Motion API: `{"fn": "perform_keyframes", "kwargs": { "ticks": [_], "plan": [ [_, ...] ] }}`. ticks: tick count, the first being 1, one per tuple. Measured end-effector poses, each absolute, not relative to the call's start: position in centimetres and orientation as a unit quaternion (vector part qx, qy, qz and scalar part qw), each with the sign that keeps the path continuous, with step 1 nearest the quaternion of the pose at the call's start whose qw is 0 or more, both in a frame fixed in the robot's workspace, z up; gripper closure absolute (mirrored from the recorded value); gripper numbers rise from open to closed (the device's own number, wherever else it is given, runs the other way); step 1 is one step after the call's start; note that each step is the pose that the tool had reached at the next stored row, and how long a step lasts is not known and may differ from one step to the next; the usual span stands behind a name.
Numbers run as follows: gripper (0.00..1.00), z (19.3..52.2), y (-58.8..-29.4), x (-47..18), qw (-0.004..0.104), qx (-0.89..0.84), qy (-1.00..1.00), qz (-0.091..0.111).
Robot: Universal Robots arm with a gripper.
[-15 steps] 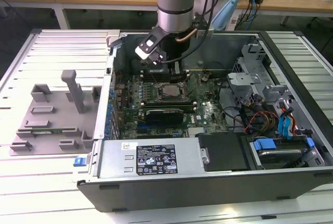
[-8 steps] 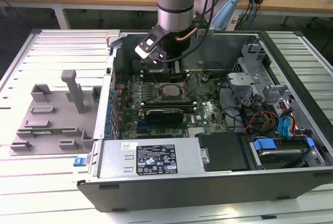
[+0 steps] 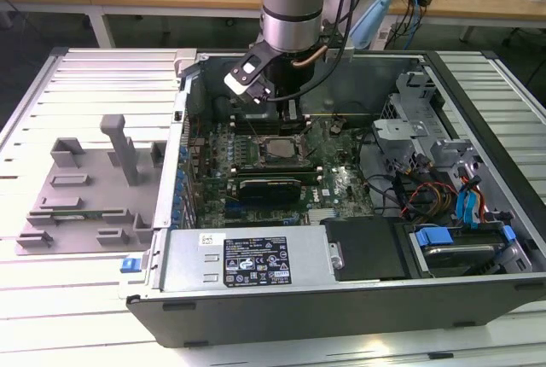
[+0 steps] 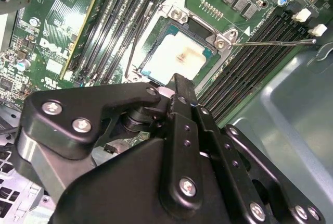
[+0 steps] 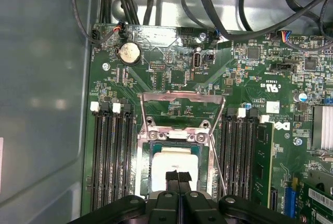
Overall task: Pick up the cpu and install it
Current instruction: 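Close the cpu cover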
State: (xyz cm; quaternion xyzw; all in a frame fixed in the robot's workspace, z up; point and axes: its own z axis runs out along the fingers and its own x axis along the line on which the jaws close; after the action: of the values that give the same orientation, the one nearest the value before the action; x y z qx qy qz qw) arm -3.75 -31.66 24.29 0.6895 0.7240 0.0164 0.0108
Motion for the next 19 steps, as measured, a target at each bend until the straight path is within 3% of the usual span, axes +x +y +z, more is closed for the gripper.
{"fn": "perform_keyframes", "kwargs": {
  "ticks": [19],
  "plan": [
    [0.89,25.4,-31.7,-3.7,0.011,0.69,0.724,0.016]
  ]
}}
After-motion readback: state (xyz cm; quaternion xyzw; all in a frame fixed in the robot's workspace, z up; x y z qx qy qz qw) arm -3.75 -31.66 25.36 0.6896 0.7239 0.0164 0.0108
